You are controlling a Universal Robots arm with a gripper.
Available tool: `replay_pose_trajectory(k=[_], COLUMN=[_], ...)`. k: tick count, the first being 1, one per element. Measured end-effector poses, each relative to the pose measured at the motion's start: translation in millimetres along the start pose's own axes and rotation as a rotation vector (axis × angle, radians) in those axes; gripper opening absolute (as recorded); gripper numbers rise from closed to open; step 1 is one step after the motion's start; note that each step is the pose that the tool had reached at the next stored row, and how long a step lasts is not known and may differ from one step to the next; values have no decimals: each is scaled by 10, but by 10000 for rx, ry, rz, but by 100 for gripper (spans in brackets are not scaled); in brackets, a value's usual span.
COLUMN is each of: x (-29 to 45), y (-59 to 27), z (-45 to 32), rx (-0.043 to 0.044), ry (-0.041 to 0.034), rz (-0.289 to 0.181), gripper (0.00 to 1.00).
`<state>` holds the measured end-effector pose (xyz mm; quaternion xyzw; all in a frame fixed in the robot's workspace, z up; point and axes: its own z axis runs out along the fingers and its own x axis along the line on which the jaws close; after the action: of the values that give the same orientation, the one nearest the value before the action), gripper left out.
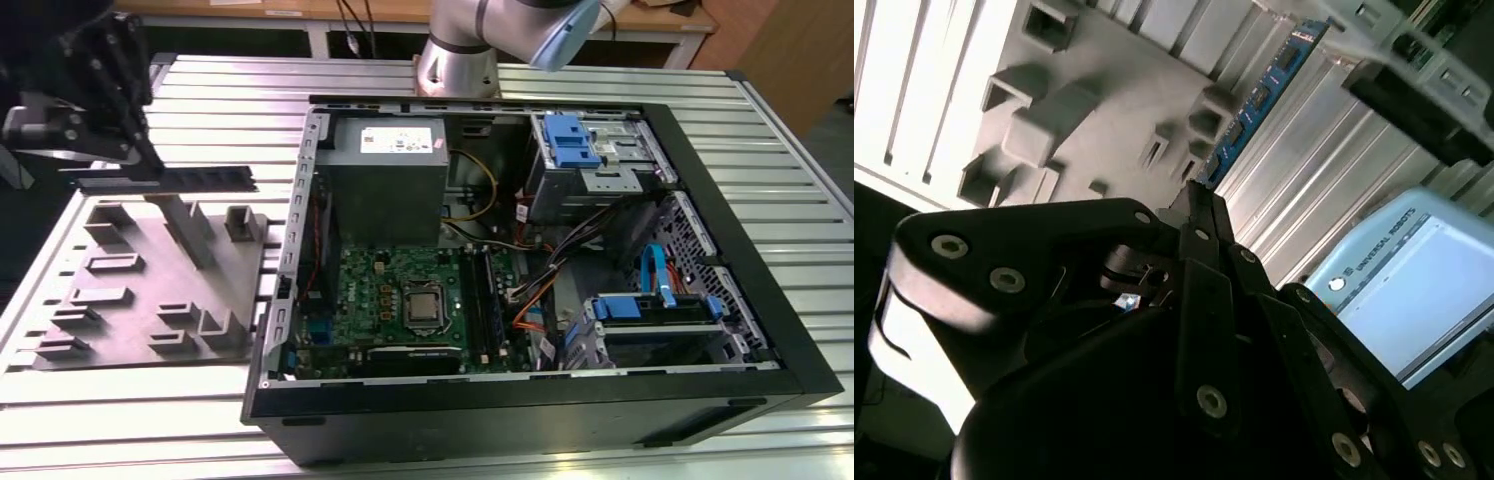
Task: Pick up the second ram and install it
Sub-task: 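Pick up the second ram and move it above second insertion slot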
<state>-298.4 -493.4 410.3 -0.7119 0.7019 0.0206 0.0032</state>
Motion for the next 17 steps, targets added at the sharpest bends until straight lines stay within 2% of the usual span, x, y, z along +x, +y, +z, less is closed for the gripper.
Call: replay_pose_trajectory(k=[17], x=[11], y=[-775], z=[-7], rx=[-33], ry=[-1], rz=[2], gripper=[12])
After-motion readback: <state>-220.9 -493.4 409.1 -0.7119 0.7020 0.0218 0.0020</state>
